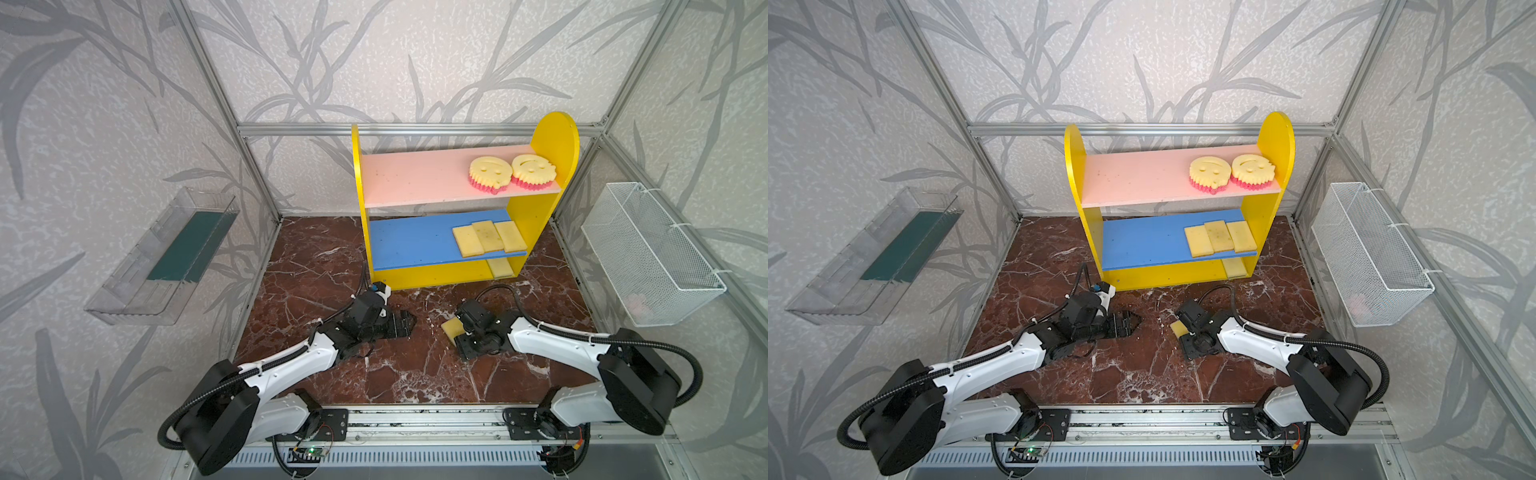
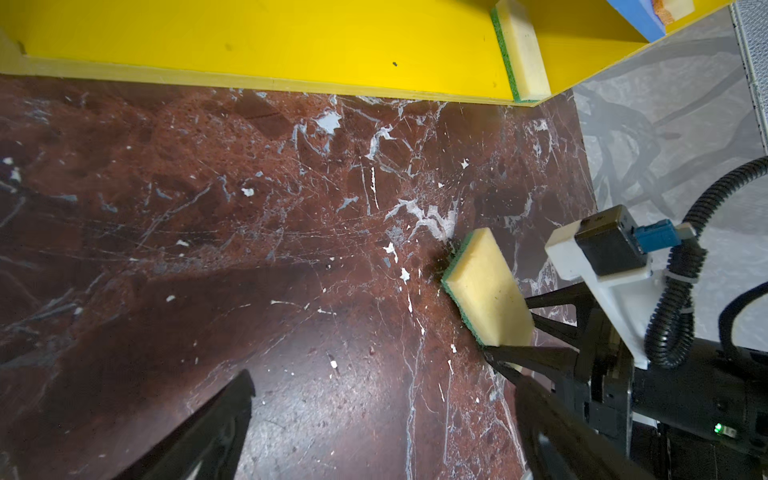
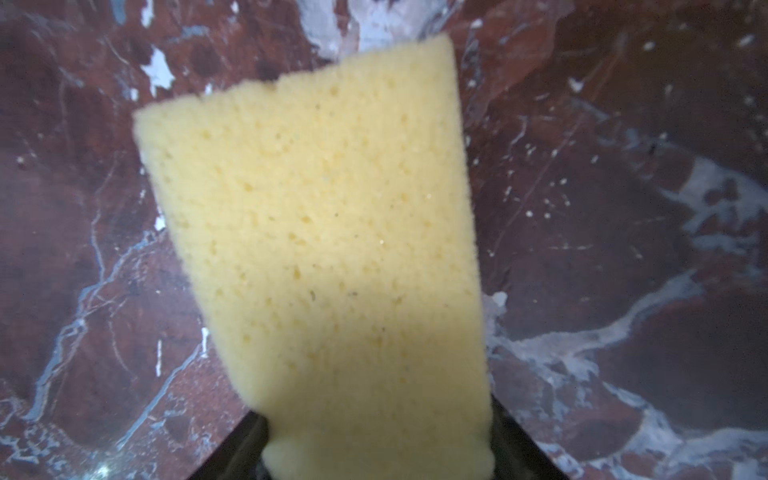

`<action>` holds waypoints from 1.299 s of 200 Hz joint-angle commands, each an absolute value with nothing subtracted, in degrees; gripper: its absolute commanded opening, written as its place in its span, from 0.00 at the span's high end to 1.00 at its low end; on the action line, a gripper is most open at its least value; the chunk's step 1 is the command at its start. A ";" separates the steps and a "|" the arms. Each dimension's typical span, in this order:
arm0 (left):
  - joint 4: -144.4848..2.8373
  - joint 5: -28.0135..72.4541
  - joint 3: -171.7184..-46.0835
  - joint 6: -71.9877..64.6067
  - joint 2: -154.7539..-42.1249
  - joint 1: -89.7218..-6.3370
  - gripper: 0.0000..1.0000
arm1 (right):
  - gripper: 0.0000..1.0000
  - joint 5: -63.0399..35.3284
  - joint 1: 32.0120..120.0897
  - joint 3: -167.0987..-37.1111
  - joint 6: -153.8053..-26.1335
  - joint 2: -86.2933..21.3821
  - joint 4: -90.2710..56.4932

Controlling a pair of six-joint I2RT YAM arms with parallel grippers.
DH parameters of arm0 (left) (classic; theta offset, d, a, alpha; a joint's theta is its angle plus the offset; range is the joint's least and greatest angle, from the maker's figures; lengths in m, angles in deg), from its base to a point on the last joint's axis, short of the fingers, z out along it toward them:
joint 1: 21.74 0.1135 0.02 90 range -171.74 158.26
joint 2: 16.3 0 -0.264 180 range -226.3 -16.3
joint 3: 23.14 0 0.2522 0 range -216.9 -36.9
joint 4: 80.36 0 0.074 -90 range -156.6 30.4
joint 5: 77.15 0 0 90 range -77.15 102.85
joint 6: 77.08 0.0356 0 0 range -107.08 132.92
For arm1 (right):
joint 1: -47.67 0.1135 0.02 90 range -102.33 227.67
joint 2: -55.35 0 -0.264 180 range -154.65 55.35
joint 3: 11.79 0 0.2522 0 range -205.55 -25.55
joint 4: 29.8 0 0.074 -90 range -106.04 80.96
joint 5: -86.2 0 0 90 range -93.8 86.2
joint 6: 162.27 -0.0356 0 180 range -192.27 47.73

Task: Place and organize the cleaning sponges onto the shelf
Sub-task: 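Lift the green-and-yellow sponge with the right gripper toward the shelf's bottom level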

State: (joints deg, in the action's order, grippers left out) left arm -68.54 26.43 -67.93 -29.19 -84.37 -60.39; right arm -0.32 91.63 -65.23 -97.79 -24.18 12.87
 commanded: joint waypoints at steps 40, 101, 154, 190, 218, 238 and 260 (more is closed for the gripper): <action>-67.24 27.07 -66.87 -28.22 -81.10 -58.90 0.01 | 0.39 5.78 91.33 -67.20 -98.92 -20.11 13.06; -68.70 27.39 -63.90 -29.36 -78.12 -58.36 0.01 | 0.41 1.82 81.47 -67.65 -98.26 -18.77 5.34; -71.04 26.19 -61.86 -29.84 -77.47 -58.24 0.01 | 0.43 2.28 74.65 -68.44 -96.15 -19.68 -1.75; -72.23 25.33 -61.38 -29.21 -78.39 -58.23 0.01 | 0.44 2.63 71.63 -68.68 -95.41 -23.16 -8.11; -73.33 25.33 -61.35 -29.05 -79.68 -58.21 0.01 | 0.44 4.70 70.58 -70.72 -93.95 -26.99 -10.09; -75.02 25.62 -60.53 -29.60 -80.57 -58.27 0.01 | 0.44 6.15 69.91 -72.03 -92.96 -29.19 -11.36; -76.27 25.86 -59.88 -29.97 -81.44 -58.22 0.01 | 0.44 7.24 69.17 -73.05 -92.21 -31.46 -13.01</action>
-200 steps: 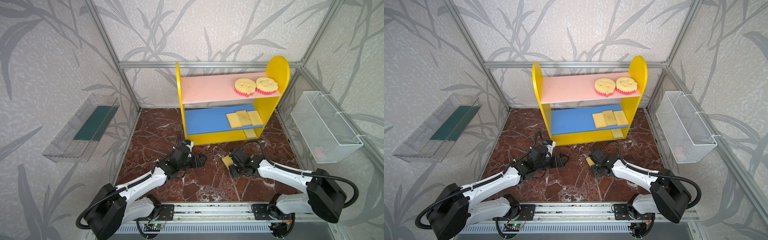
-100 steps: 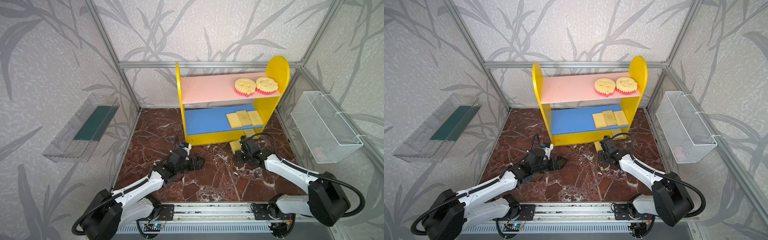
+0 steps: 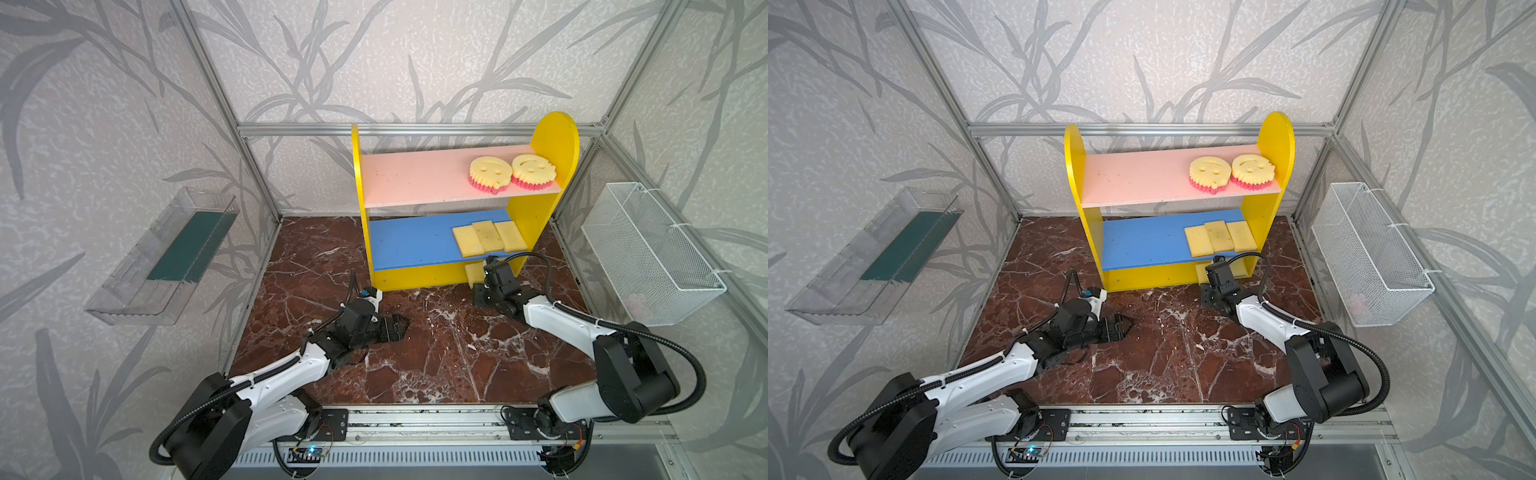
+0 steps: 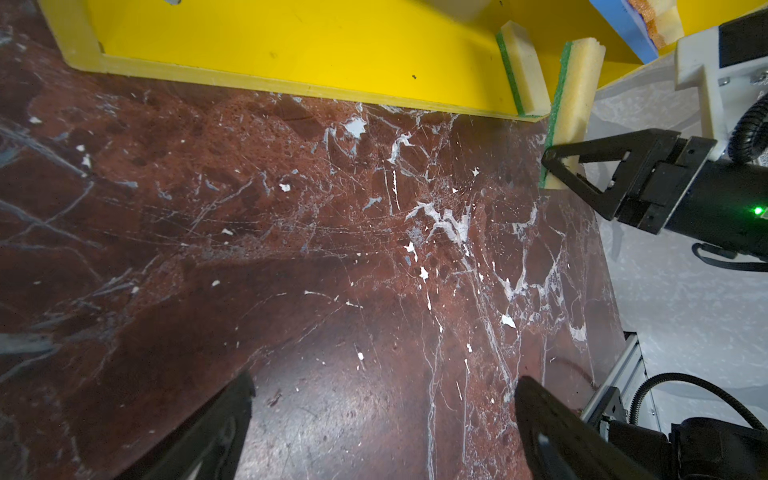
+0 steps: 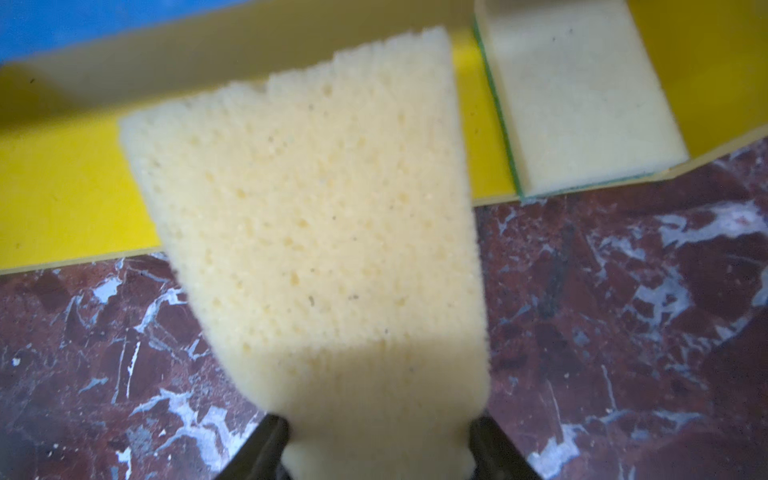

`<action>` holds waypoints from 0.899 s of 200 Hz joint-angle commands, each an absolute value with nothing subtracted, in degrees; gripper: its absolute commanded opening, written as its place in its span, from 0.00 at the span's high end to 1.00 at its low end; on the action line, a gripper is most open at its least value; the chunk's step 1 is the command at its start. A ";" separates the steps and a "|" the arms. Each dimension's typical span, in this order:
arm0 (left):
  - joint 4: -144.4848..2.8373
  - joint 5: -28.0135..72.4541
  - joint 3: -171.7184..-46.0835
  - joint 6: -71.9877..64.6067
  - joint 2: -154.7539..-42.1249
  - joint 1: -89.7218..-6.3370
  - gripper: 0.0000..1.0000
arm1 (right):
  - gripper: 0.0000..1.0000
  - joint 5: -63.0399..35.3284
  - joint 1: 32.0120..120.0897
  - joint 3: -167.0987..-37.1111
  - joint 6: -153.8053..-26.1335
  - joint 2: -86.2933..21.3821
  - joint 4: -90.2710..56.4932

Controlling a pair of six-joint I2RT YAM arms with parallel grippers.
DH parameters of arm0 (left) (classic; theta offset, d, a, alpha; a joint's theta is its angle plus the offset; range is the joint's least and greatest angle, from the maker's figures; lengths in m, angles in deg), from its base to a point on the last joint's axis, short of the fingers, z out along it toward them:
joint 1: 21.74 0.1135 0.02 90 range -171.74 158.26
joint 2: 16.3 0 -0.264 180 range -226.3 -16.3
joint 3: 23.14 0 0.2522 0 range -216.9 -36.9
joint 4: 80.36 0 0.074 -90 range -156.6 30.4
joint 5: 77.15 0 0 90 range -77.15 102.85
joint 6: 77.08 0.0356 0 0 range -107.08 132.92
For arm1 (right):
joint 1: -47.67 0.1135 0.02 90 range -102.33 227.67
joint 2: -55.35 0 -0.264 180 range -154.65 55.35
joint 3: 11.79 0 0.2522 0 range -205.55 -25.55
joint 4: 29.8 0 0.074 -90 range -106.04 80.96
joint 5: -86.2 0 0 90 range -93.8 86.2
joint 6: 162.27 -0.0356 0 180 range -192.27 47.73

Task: Place and organize the cleaning sponges onto the shelf
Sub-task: 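Lift the green-and-yellow sponge with the right gripper toward the shelf's bottom level, then stand the sponge upright beside the first sponge on the bottom level with the right gripper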

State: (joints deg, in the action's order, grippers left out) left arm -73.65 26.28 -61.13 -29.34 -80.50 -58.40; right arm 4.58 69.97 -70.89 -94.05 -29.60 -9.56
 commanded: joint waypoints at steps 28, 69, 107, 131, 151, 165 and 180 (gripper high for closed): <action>-76.37 25.69 -59.58 -29.73 -81.69 -58.24 0.01 | 0.44 8.97 68.87 -73.36 -91.37 -33.62 -15.85; -76.04 25.41 -59.31 -29.36 -81.69 -58.26 0.01 | 0.23 9.38 68.50 -73.81 -90.47 -35.36 -17.13; -76.70 25.65 -59.39 -29.71 -82.38 -58.28 0.01 | 0.12 9.15 68.45 -72.65 -90.51 -33.52 -16.44; -77.13 26.32 -59.48 -30.19 -82.79 -58.26 0.01 | 0.09 8.44 68.50 -70.85 -91.43 -30.52 -15.89; -77.15 26.70 -59.45 -30.58 -82.68 -58.25 0.01 | 0.12 7.60 68.54 -69.06 -94.33 -27.60 -13.55; -77.15 26.73 -59.27 -30.76 -82.24 -58.29 0.01 | 0.26 5.55 68.28 -67.29 -97.10 -25.50 -11.92; -76.53 26.66 -59.38 -30.64 -81.38 -58.21 0.01 | 0.50 2.49 67.57 -64.10 -100.32 -23.06 -11.92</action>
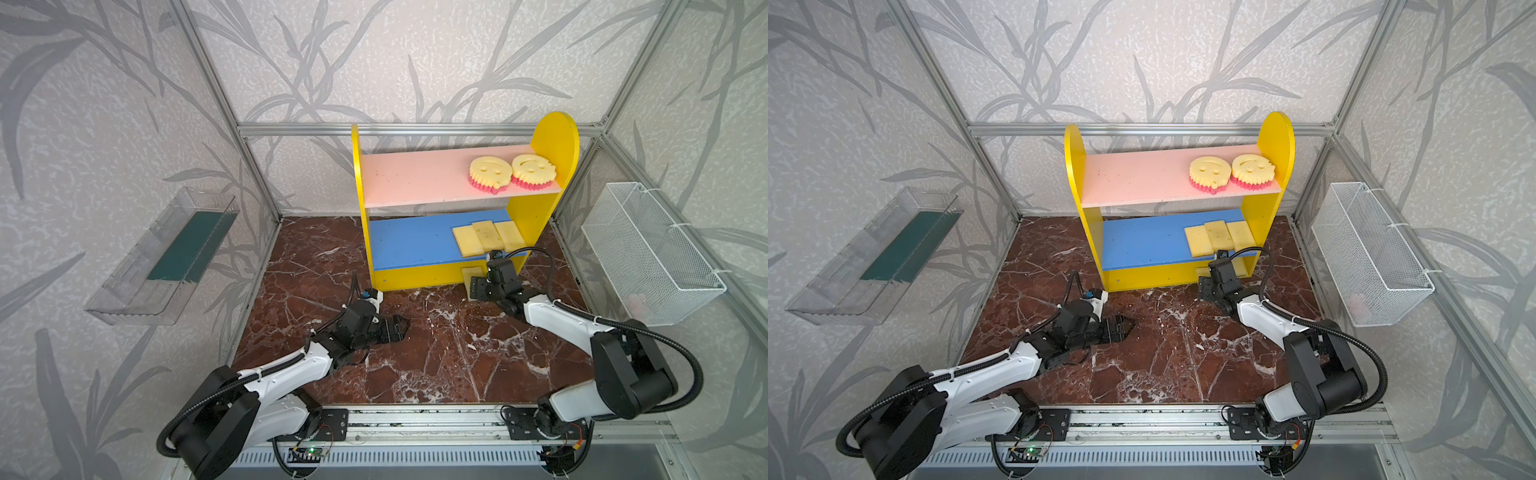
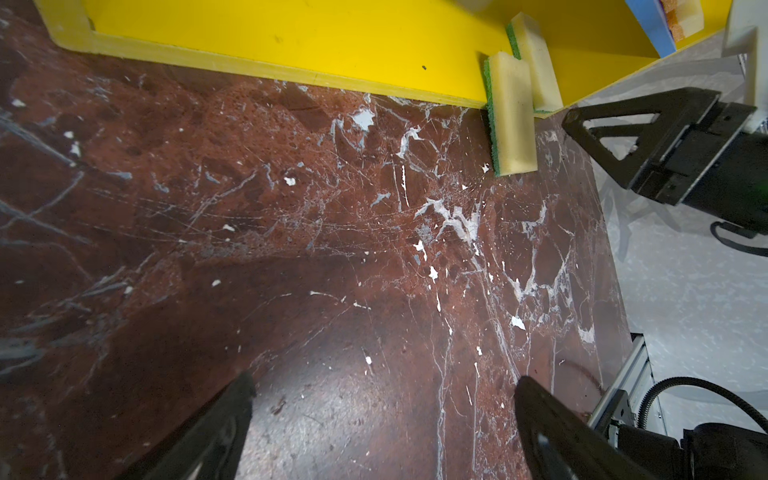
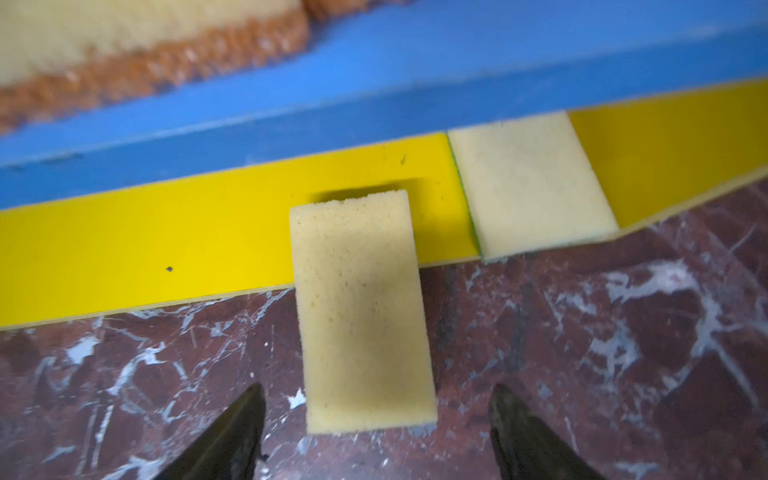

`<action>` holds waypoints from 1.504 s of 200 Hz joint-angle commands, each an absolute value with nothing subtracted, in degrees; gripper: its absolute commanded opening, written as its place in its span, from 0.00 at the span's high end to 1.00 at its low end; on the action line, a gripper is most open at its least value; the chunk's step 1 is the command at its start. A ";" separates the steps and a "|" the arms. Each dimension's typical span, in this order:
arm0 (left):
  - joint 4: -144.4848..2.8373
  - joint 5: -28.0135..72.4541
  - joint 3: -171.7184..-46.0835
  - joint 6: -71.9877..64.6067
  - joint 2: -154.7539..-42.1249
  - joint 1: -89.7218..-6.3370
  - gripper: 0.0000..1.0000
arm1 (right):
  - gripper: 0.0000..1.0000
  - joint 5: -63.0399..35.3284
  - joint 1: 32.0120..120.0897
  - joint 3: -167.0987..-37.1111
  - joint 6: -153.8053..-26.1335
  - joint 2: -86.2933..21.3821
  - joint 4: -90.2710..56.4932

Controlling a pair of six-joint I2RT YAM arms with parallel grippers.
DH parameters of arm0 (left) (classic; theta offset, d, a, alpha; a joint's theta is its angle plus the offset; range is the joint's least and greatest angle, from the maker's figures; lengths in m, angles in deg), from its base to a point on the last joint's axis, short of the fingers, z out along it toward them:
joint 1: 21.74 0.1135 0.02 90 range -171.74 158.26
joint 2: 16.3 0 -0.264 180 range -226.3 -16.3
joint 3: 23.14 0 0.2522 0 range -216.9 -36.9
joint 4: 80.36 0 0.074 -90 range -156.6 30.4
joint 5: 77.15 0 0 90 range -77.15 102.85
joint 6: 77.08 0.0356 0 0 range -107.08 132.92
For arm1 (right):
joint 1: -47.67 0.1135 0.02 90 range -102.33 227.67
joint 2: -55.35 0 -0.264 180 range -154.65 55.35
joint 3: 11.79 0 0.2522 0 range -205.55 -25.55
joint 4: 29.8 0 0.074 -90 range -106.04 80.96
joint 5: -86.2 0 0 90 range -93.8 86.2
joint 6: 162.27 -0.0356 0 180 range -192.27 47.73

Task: Place and organize the cleaning sponges onto the shelf
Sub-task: 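Stand the sponge upright beside the first sponge on the bottom level with the right gripper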

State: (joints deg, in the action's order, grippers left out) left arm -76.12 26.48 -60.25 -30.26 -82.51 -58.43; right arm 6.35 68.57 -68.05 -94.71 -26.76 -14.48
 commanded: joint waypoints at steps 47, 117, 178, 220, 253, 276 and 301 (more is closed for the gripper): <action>-74.48 24.89 -59.19 -29.71 -78.52 -58.26 0.01 | 0.93 -8.59 66.48 -54.41 -110.06 -19.95 -19.24; -76.21 25.11 -56.56 -31.55 -77.98 -58.22 0.01 | 1.00 -17.33 63.75 -53.15 -114.98 -32.20 -35.37; -74.67 23.73 -56.62 -30.51 -76.81 -58.30 0.01 | 1.00 -18.74 62.37 -55.02 -116.60 -42.10 -44.88; -73.24 23.59 -57.44 -29.38 -77.20 -58.28 0.01 | 1.00 -18.57 60.10 -56.51 -115.66 -45.52 -46.28; -72.93 23.03 -57.75 -28.95 -77.23 -58.28 0.01 | 1.00 -19.22 59.26 -57.66 -114.09 -44.98 -44.96; -73.48 23.10 -57.95 -29.00 -77.89 -58.24 0.01 | 1.00 -20.22 59.18 -57.98 -112.84 -43.67 -42.79; -74.33 23.50 -58.09 -29.14 -78.82 -58.22 0.01 | 0.98 -20.94 58.98 -57.45 -111.78 -41.16 -40.30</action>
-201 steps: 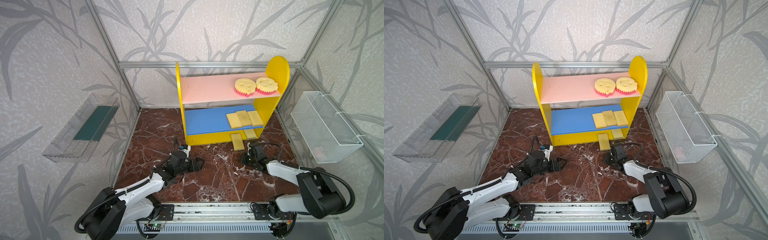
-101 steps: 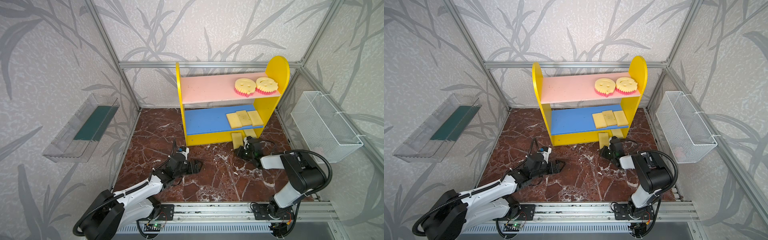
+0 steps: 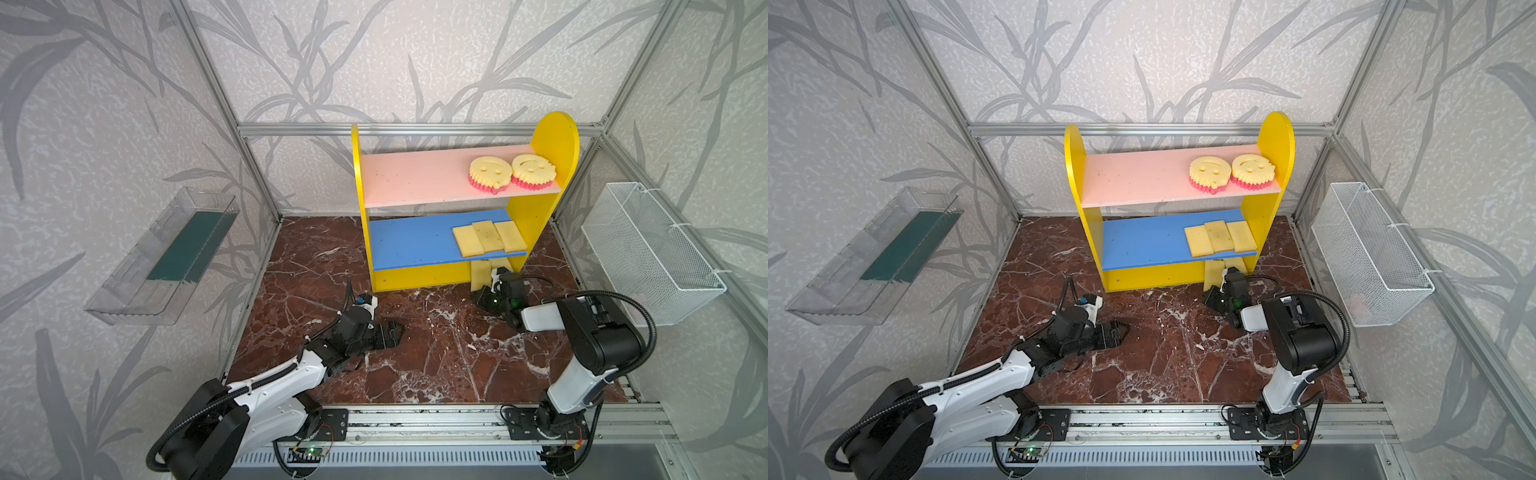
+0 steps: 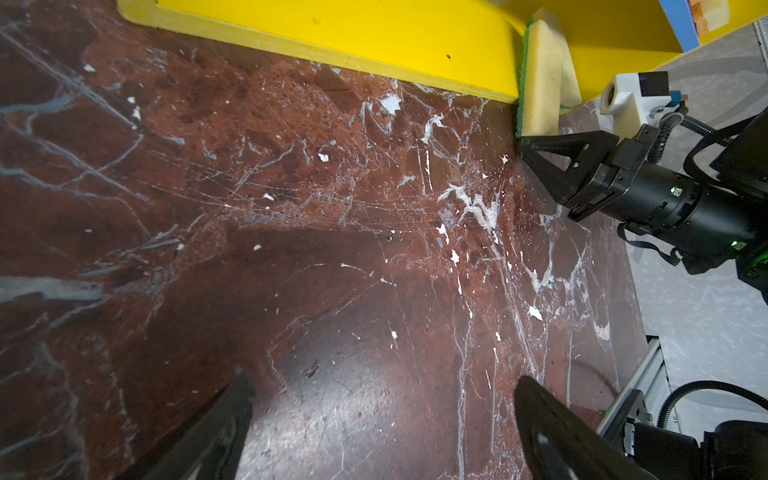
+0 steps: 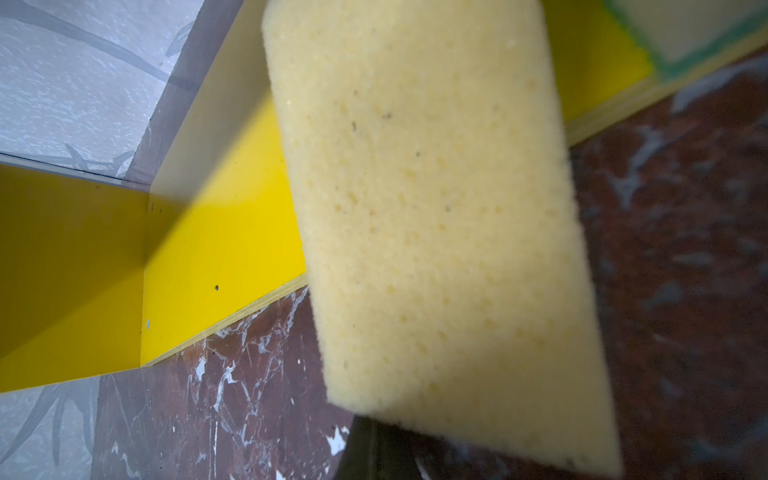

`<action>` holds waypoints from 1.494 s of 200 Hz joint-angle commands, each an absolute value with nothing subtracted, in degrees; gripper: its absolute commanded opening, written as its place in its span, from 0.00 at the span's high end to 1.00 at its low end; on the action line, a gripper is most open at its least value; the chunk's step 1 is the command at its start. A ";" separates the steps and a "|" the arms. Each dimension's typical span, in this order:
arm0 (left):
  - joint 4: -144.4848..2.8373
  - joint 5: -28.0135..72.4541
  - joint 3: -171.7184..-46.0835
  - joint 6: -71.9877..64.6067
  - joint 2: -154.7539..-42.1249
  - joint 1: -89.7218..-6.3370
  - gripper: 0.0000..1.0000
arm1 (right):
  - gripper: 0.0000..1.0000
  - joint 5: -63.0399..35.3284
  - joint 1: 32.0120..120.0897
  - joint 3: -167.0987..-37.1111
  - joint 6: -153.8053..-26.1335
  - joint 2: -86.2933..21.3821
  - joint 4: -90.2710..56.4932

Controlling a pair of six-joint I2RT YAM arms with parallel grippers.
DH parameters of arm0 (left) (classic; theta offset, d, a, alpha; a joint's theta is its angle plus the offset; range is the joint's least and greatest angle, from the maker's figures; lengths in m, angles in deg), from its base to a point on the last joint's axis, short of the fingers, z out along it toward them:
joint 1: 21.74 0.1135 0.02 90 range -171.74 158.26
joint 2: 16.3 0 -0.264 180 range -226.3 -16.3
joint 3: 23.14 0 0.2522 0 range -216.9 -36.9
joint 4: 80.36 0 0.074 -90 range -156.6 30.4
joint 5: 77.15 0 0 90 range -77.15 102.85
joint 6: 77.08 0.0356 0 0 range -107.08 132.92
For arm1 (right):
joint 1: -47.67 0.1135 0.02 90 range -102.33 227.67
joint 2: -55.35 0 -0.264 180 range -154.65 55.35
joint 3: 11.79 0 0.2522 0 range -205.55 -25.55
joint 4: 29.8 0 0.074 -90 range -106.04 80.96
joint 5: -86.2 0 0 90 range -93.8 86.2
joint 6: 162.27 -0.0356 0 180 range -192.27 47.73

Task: Place and organize the cleaning sponges onto the shelf
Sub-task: 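Stand the sponge upright beside the first sponge on the bottom level with the right gripper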

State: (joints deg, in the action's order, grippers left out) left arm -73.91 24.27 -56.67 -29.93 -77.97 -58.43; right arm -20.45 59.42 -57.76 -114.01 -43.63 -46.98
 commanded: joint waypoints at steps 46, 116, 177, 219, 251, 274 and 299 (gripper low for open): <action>-75.00 24.08 -58.52 -29.18 -79.84 -58.23 0.01 | 0.51 -21.25 58.83 -55.30 -111.01 -35.51 -35.73; -75.74 24.27 -58.11 -29.36 -80.10 -58.22 0.01 | 1.00 -19.24 57.34 -55.54 -110.63 -35.39 -33.79; -75.05 23.35 -57.69 -28.76 -79.23 -58.16 0.01 | 1.00 -15.96 56.35 -59.05 -112.35 -38.80 -32.90; -75.13 23.11 -57.51 -28.57 -79.49 -58.16 0.01 | 1.00 -16.33 55.54 -60.99 -112.44 -40.76 -33.38; -75.38 23.03 -57.25 -28.52 -79.58 -58.05 0.01 | 1.00 -16.48 55.10 -61.90 -112.61 -41.75 -34.36; -75.26 22.99 -57.34 -28.36 -79.71 -57.91 0.01 | 1.00 -16.37 54.79 -62.70 -112.88 -42.13 -34.48; -75.39 23.13 -57.51 -28.24 -79.94 -57.86 0.01 | 1.00 -16.92 54.70 -63.31 -113.14 -43.92 -35.31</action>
